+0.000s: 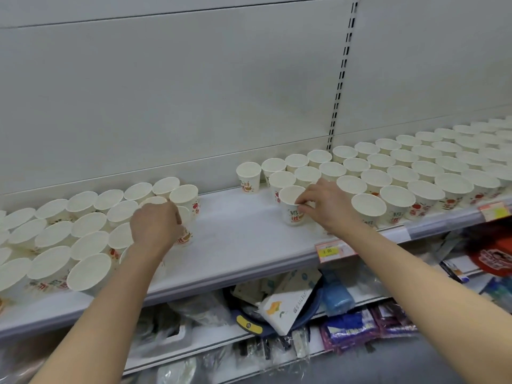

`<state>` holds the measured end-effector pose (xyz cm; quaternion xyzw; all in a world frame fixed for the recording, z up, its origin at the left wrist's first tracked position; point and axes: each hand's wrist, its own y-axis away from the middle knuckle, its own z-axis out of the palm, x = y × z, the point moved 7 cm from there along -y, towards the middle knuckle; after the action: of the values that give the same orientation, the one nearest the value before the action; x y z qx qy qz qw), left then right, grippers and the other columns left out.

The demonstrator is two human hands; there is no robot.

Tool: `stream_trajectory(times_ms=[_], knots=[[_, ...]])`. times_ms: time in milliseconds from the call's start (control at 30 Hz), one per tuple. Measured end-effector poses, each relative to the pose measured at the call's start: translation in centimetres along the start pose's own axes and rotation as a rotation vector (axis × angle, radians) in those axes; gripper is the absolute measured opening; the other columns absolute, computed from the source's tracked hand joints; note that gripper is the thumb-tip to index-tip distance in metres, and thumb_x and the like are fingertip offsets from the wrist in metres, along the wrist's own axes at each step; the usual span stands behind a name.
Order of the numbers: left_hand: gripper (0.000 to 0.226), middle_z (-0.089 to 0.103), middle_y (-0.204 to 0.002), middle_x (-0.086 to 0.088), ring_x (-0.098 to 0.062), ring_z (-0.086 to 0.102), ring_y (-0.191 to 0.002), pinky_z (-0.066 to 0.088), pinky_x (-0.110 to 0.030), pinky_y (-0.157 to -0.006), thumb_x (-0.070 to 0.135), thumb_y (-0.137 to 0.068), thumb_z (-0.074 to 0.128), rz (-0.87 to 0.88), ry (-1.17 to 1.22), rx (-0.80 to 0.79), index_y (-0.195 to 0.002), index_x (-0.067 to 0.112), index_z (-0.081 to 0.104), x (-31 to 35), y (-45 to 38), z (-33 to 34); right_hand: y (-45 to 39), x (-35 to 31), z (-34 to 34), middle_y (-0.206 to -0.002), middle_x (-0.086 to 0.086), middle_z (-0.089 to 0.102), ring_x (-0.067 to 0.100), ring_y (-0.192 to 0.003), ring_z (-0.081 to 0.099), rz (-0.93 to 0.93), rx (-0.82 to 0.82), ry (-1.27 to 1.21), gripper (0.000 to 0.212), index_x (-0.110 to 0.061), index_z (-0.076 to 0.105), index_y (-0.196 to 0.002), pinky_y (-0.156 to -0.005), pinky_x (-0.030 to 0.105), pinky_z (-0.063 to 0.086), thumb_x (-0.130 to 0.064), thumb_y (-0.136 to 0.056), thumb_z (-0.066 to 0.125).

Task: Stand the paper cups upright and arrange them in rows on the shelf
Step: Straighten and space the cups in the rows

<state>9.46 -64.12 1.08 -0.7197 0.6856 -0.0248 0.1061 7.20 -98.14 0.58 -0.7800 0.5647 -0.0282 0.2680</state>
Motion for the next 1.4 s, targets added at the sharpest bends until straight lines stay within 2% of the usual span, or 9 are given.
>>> stream_trajectory(times_ms=[167, 300, 500, 600, 800, 1033, 1200, 1267, 1400], knots=[[0.011, 0.064, -0.071, 0.010, -0.016, 0.058, -0.075, 0.042, -0.026, -0.057, 0.032, -0.078, 0.074, 0.099, 0.323, 0.068, -0.070, 0.030, 0.066, 1.2, 1.3, -1.4, 0.7, 0.4, 0.2, -0.085, -0.004, 0.071, 0.024, -0.086, 0.052, 0.069, 0.002, 0.085, 0.008, -0.021, 0.075, -0.086, -0.076, 0.031, 0.030, -0.023, -0.078, 0.074], [0.011, 0.064, -0.071, 0.019, -0.002, 0.057, -0.072, 0.041, -0.025, -0.058, 0.033, -0.077, 0.078, 0.228, 0.568, -0.014, -0.071, 0.030, 0.069, 4.7, 2.2, -2.1, 0.8, 0.4, 0.0, -0.087, -0.003, 0.072, 0.023, -0.088, 0.052, 0.078, -0.010, 0.098, 0.009, -0.022, 0.075, -0.088, -0.076, 0.028, 0.025, -0.024, -0.080, 0.072], [0.014, 0.069, -0.078, 0.015, -0.006, 0.061, -0.076, 0.053, -0.033, -0.070, 0.031, -0.075, 0.082, 0.356, 0.723, -0.100, -0.071, 0.034, 0.069, 7.8, 3.6, -2.6, 0.9, -0.4, -0.7, -0.096, -0.002, 0.071, 0.025, -0.093, 0.053, 0.051, 0.019, 0.035, 0.021, -0.021, 0.074, -0.098, -0.078, 0.031, 0.032, -0.025, -0.078, 0.075], [0.011, 0.070, -0.079, 0.014, -0.006, 0.061, -0.076, 0.051, -0.025, -0.071, 0.028, -0.074, 0.083, 0.374, 0.790, -0.139, -0.074, 0.029, 0.073, 8.6, 4.7, -3.4, 1.4, -2.6, -1.9, -0.094, -0.004, 0.072, 0.025, -0.086, 0.053, -0.035, 0.141, -0.150, 0.021, -0.020, 0.075, -0.094, -0.071, 0.033, 0.041, -0.022, -0.074, 0.079], [0.008, 0.072, -0.080, 0.011, 0.000, 0.059, -0.072, 0.042, -0.008, -0.065, 0.024, -0.076, 0.082, 0.434, 0.877, -0.199, -0.081, 0.021, 0.076, 10.2, 6.4, -4.3, 1.5, -6.9, -1.2, -0.093, -0.019, 0.068, 0.011, -0.086, 0.053, -0.131, -0.057, -0.407, 0.015, -0.032, 0.074, -0.091, -0.076, 0.026, 0.042, -0.034, -0.077, 0.074], [0.008, 0.072, -0.081, 0.013, 0.001, 0.059, -0.072, 0.041, -0.005, -0.063, 0.023, -0.077, 0.081, 0.410, 0.910, -0.198, -0.084, 0.022, 0.077, 9.8, 5.5, -4.9, 1.0, -7.2, -0.5, -0.079, -0.016, 0.069, 0.003, -0.075, 0.055, -0.038, -0.175, -0.527, 0.008, -0.024, 0.076, -0.081, -0.065, 0.012, 0.036, -0.022, -0.074, 0.079], [0.008, 0.072, -0.085, 0.011, -0.012, 0.065, -0.081, 0.049, -0.029, -0.071, 0.027, -0.078, 0.078, 0.124, 0.751, 0.024, -0.085, 0.029, 0.073, 2.6, -0.9, -3.0, -1.4, -5.7, -0.2, -0.078, -0.009, 0.068, -0.003, -0.066, 0.054, 0.093, -0.135, -0.475, 0.009, -0.019, 0.075, -0.080, -0.062, 0.008, 0.036, -0.014, -0.073, 0.079], [0.019, 0.070, -0.097, 0.007, -0.018, 0.063, -0.094, 0.049, -0.031, -0.075, 0.034, -0.078, 0.076, 0.027, 0.549, 0.023, -0.095, 0.027, 0.073, -0.3, -3.4, -1.5, -3.1, -4.9, 0.4, -0.080, -0.008, 0.068, 0.001, -0.070, 0.055, 0.115, -0.104, -0.363, 0.009, -0.022, 0.075, -0.080, -0.066, 0.013, 0.040, -0.016, -0.074, 0.078], [0.033, 0.067, -0.101, 0.003, -0.020, 0.060, -0.098, 0.040, -0.028, -0.068, 0.043, -0.073, 0.079, 0.127, 0.267, -0.102, -0.099, 0.026, 0.069, -0.9, -6.4, 1.3, -6.3, -5.1, 2.2, -0.082, -0.008, 0.067, 0.015, -0.082, 0.056, 0.069, -0.122, -0.111, 0.005, -0.024, 0.074, -0.081, -0.071, 0.038, 0.047, -0.021, -0.078, 0.073]])
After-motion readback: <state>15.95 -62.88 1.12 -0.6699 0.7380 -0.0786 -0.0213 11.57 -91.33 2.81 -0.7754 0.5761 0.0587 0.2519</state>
